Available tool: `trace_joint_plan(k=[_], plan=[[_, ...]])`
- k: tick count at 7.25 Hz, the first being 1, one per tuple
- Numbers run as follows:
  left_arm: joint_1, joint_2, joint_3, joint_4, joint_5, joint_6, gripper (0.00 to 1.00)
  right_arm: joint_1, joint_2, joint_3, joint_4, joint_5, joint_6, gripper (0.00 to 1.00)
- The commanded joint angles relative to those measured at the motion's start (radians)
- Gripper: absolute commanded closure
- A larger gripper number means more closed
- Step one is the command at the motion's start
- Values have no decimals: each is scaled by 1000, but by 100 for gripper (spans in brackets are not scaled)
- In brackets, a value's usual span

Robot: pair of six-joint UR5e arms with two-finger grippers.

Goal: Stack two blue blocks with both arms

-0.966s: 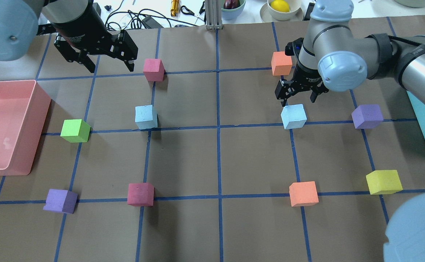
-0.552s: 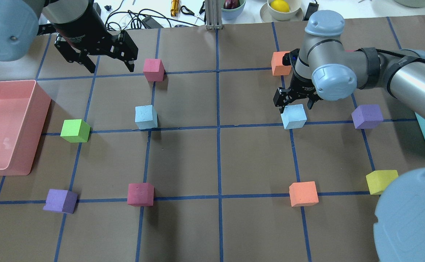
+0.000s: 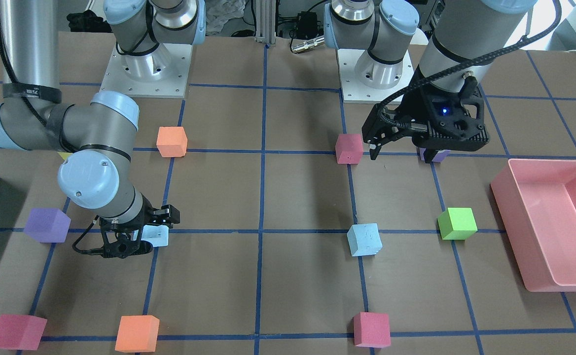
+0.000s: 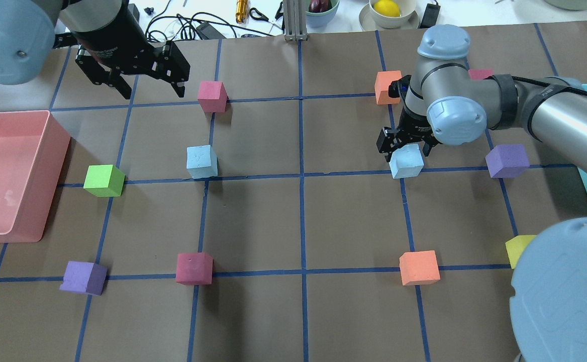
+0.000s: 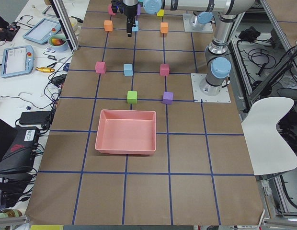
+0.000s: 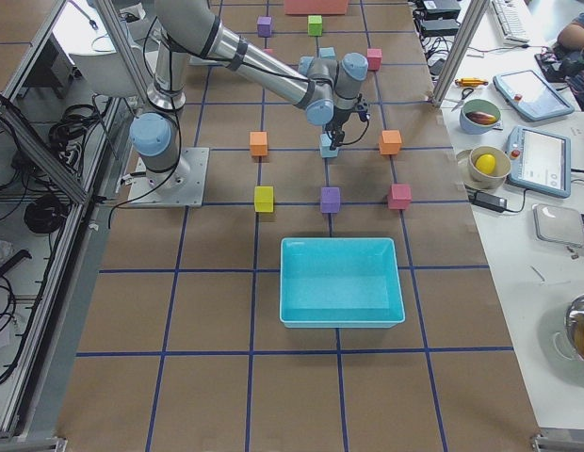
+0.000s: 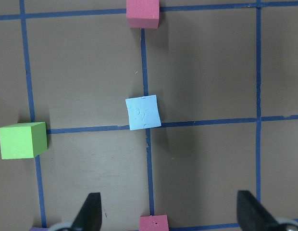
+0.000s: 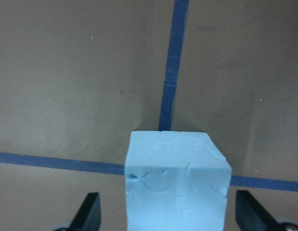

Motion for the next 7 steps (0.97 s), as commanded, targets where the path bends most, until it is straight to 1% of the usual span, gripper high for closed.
trace_joint_plan(k=[1, 2, 3, 4, 5, 6, 7], plan=[[11, -32, -59, 61, 7, 35, 0, -1, 1, 50, -52, -1, 9, 3], [19, -58, -102, 122, 7, 32, 0, -1, 1, 66, -76, -1, 12, 35], [19, -89, -130, 186, 5, 35, 0, -1, 1, 62, -76, 3, 7, 73], [20, -119, -139, 231, 7, 36, 0, -1, -1, 58, -76, 6, 13, 100], [19, -150, -141, 233, 7, 35, 0, -1, -11, 32, -73, 12, 15, 100], [20, -169, -150, 241, 7, 33, 0, 10, -15, -54, -49, 14, 50, 100], [19, -192, -165, 279, 7, 32, 0, 21, -1, -161, 57, 34, 131, 100]])
